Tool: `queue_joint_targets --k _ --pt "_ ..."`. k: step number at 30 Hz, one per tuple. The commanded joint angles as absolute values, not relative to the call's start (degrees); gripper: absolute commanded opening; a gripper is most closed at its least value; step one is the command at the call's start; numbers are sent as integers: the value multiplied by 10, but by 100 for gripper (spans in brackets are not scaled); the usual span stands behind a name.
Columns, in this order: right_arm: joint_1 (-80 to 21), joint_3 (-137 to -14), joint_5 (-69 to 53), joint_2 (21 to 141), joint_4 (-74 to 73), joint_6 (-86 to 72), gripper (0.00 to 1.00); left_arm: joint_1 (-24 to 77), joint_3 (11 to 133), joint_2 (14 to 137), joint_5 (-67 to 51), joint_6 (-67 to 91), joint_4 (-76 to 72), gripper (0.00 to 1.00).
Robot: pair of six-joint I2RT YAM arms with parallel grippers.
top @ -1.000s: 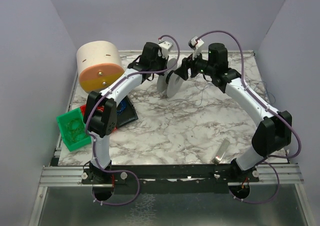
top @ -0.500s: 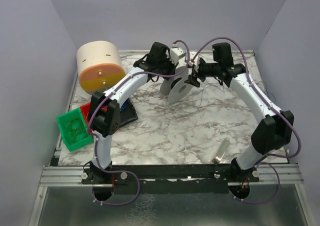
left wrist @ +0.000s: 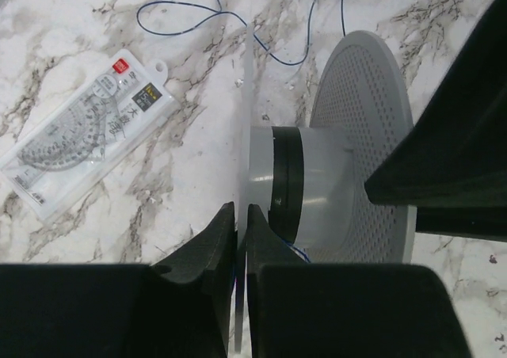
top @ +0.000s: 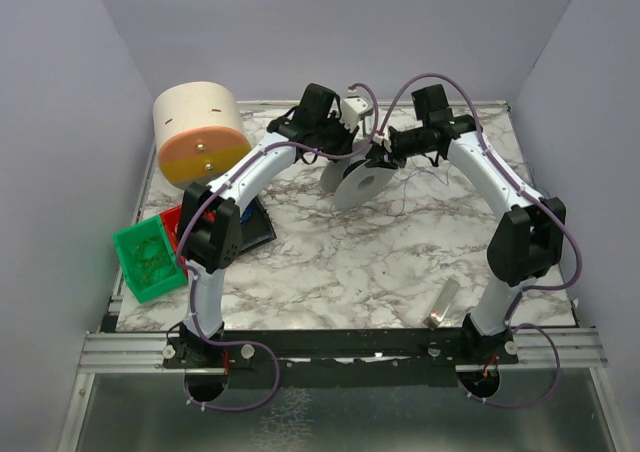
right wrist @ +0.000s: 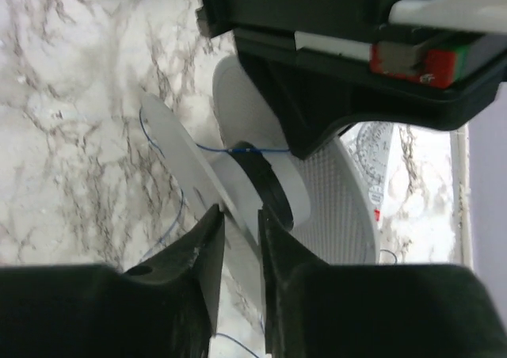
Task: Wrap the cables
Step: Wrap the cable around the cable reel.
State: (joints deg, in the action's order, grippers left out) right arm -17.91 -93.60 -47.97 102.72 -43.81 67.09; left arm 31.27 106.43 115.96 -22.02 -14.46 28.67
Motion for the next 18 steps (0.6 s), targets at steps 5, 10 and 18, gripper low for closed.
queue_joint_targets --k 5,10,18 --pt "-184 -904 -513 1031 -467 662 1 317 1066 1184 -240 -103 352 32" --pt "-183 -899 -515 1028 -465 662 1 301 1054 1164 -247 -56 319 50" --pt "-182 -913 -509 1044 -489 665 1 292 1047 1157 -291 -36 293 37"
